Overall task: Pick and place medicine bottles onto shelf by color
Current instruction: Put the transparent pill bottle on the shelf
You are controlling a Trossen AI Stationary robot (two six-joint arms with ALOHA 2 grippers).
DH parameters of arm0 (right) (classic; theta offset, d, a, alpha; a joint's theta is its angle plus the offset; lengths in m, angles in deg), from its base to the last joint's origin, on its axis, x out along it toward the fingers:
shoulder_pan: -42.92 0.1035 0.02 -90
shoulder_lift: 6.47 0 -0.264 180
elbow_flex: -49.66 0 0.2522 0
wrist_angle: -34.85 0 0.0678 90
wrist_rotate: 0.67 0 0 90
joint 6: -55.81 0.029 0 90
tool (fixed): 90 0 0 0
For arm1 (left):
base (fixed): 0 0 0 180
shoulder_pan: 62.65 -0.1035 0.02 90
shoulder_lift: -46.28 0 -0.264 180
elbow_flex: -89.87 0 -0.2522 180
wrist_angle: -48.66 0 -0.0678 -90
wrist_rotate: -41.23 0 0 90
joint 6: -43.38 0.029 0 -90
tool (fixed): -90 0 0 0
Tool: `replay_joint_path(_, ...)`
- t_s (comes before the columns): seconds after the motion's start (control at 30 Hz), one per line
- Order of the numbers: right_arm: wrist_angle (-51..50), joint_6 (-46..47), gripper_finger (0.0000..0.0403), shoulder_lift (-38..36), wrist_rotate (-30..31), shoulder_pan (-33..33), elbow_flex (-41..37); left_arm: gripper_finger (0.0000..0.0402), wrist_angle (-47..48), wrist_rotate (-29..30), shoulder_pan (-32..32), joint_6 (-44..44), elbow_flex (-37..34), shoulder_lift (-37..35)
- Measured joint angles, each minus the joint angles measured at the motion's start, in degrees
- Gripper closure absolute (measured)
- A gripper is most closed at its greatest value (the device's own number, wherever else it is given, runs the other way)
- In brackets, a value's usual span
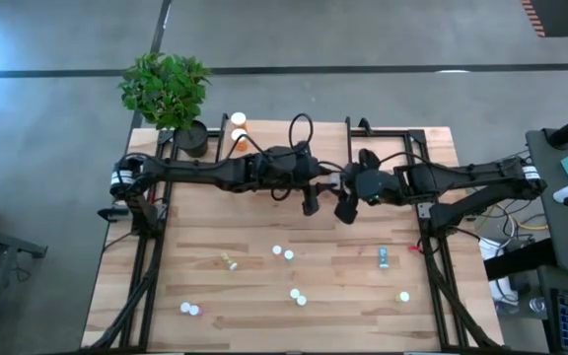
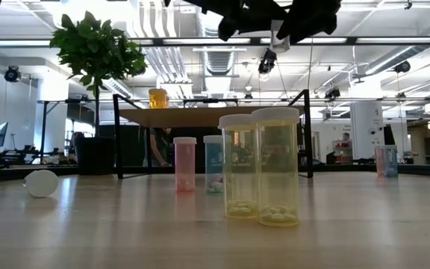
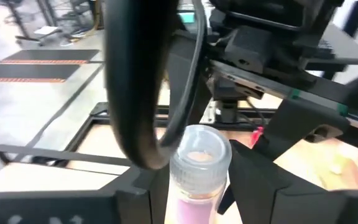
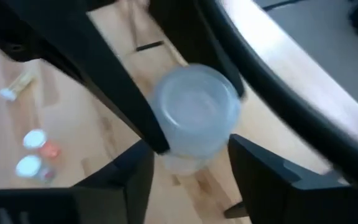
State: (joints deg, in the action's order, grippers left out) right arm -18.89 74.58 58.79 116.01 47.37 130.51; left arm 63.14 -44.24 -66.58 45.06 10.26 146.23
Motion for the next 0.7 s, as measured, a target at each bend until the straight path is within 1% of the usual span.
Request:
replay_joint_path(0.07,-0.4,1.4,0.0187,0.0,1.5,0.0,0.1,0.0277,0.4,0.7,0.0,0.0,0.0,-0.5)
replay_joint_path(0.2,-1.4,1.7,0.0155,-0.6,2.1,0.0,0.1,0.0266,2.4,1.5,-0.2,-0.3,-0.1,-2.0)
replay_joint_path(0.33,-1.9,1.6,0.0134,-2.2,2.2,0.0,0.0,0.0265,6.4,3.4,-0.2,-3.1,-0.1,-4.0)
replay_joint_path(0.47,-1.8,1.6,0.0127,-4.4,2.3,0.0,0.0,0.0265,8.8,5.2,-0.2,-5.9,-1.7,-6.8)
replay_joint_path(0.57,-1.9,1.6,0.0128,-6.4,2.6,0.0,0.0,0.027,10.4,7.7,-0.2,-7.6,-4.7,-10.3)
replay_joint_path(0.7,-2.2,1.6,0.0128,-8.4,7.7,0.0,-0.2,0.0273,10.4,11.7,-0.5,-10.5,-10.8,-15.2)
